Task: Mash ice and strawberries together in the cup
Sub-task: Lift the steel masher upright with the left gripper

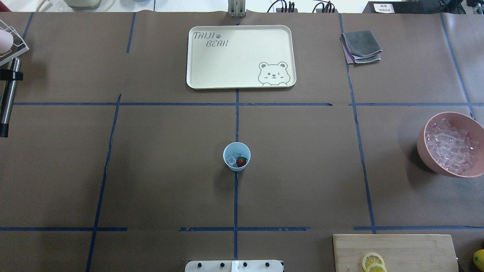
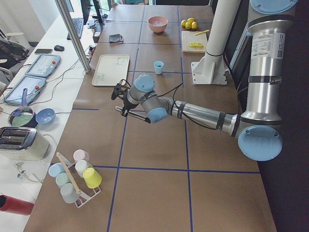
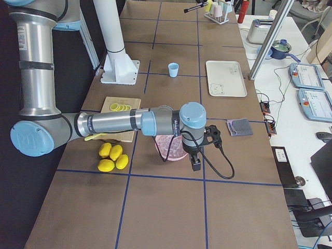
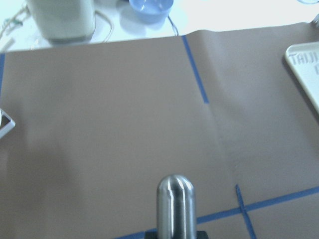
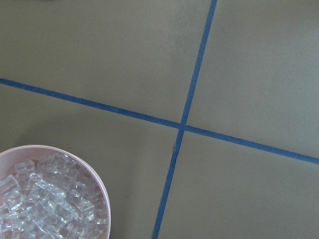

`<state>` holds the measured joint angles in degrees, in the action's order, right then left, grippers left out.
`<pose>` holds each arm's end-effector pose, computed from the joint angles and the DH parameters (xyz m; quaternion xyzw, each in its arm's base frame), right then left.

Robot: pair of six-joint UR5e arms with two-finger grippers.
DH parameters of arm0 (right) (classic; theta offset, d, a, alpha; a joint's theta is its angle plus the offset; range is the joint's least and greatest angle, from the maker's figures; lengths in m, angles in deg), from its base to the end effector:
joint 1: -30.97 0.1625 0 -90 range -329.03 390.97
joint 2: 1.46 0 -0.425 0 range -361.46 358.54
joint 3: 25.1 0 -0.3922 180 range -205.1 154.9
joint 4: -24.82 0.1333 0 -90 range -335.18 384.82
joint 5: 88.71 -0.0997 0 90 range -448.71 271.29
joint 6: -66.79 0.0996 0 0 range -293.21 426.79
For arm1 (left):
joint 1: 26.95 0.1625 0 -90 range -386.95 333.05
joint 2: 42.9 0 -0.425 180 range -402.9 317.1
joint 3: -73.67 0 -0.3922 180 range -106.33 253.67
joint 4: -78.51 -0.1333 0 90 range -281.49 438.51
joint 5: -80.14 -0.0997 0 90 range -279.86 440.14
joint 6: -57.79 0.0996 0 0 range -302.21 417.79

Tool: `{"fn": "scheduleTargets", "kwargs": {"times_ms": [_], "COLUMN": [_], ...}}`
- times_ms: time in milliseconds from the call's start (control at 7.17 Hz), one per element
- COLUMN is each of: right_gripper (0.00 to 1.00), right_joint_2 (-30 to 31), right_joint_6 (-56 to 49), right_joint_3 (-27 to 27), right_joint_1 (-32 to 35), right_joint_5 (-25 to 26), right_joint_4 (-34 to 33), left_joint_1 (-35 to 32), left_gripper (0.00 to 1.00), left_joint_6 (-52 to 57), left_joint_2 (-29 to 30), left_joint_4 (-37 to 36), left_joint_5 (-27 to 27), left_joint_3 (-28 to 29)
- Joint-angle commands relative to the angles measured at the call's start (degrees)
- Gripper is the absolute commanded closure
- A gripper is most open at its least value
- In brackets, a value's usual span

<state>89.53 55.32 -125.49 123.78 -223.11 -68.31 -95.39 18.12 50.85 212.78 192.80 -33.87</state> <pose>0.0874 -0.4828 0.5832 0.0971 -0.3681 -0.0904 0.9203 0.1021 -0.5168 0.3914 0.3727 0.4125 -0.0247 0.8308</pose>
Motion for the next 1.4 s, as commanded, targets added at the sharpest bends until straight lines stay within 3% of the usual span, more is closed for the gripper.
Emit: {"fn": "scheduleTargets", "kwargs": {"times_ms": [0, 279, 558, 698, 837, 977, 1256], "right_gripper": [0.01, 0.01, 0.01, 0.01, 0.01, 0.01, 0.01], "right_joint_2": [0.3, 0.2, 0.2, 0.3, 0.2, 0.2, 0.2], "right_joint_6": [0.1, 1.7, 1.9, 1.8, 1.9, 2.1, 2.2], "right_joint_3": [-0.6, -0.6, -0.7, -0.7, -0.8, -0.7, -0.8], "right_joint_1": [0.0, 0.0, 0.0, 0.0, -0.2, -0.6, -0.9], "right_joint_5": [0.1, 0.1, -0.3, -0.4, -0.5, -0.4, -0.2], "right_joint_4": [0.0, 0.0, 0.0, 0.0, 0.0, 0.0, 0.0], "left_joint_1": [2.4, 11.2, 20.9, 26.1, 30.5, 31.1, 33.1], "left_gripper": [1.0, 1.0, 1.0, 1.0, 1.0, 1.0, 1.0], "left_joint_6": [-3.0, -7.6, -7.1, -7.0, -5.1, 1.0, 2.0], "left_joint_2": [2.7, 2.6, 4.7, 7.0, 13.6, 16.8, 18.5], "left_joint_4": [0.4, 1.6, 8.6, 13.2, 19.9, 28.2, 38.3], "left_joint_5": [-9.9, -23.6, -33.8, -38.7, -41.4, -42.3, -43.4], "left_joint_3": [-6.8, -14.1, -14.0, -11.7, -4.6, -0.6, 6.2]}}
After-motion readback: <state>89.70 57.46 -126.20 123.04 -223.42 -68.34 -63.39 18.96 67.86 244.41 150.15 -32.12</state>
